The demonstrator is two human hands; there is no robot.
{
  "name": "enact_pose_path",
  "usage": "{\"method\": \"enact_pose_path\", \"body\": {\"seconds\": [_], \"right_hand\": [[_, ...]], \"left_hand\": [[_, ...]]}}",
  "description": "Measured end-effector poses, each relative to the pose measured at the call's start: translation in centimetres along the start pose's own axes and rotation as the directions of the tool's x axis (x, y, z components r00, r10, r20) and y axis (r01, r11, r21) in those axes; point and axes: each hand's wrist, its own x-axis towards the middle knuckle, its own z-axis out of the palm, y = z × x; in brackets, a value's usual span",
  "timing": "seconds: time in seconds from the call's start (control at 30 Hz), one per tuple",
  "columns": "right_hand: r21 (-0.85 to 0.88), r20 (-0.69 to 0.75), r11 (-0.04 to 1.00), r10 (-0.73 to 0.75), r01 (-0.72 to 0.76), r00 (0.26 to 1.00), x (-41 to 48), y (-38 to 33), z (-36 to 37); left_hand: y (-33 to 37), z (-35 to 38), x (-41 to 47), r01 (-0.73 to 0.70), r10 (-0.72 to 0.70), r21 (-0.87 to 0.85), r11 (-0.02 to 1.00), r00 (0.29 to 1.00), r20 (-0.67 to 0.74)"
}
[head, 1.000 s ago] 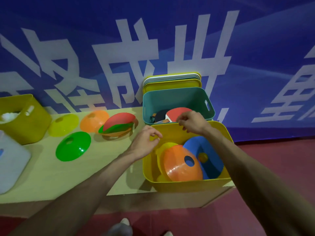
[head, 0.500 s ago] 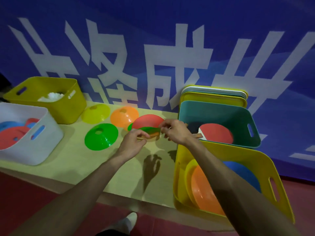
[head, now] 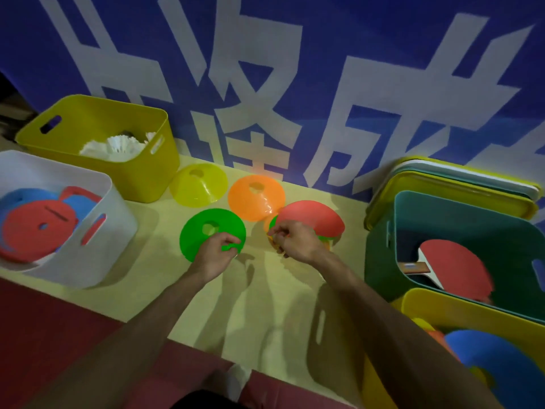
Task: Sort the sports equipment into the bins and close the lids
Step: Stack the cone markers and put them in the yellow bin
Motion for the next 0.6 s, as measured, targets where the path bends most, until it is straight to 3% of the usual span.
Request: {"method": "enact_pose_path", "body": {"seconds": [0.23, 0.4, 0.47, 0.6], "right_hand": [[0.099, 0.066, 0.989, 0.104, -0.110, 0.992, 4.8, -0.2, 3.6], [0.138, 0.045, 0.981, 0.131, -0.136, 0.990, 7.4, -0.7, 4.2], [0.121, 0.066, 0.982, 0.135, -0.142, 0.989, 8.7, -0.9, 4.2], [-0.096, 0.077, 0.992, 0.091, -0.083, 0.993, 12.3, -1.0, 3.6]], "left_hand": [[-4.9, -2.0, 6.2, -0.008, -0.010, 0.260, 0.966, 0.998, 0.066], [-7.2, -2.2, 7.3, -0.201, 0.122, 0.647, 0.736, 0.979, 0.165], [-7.9, -2.0, 7.4, -0.226, 0.147, 0.672, 0.706, 0.974, 0.172], [-7.9, -2.1, 8.4, -0.194, 0.153, 0.609, 0.769, 0.981, 0.118]]}}
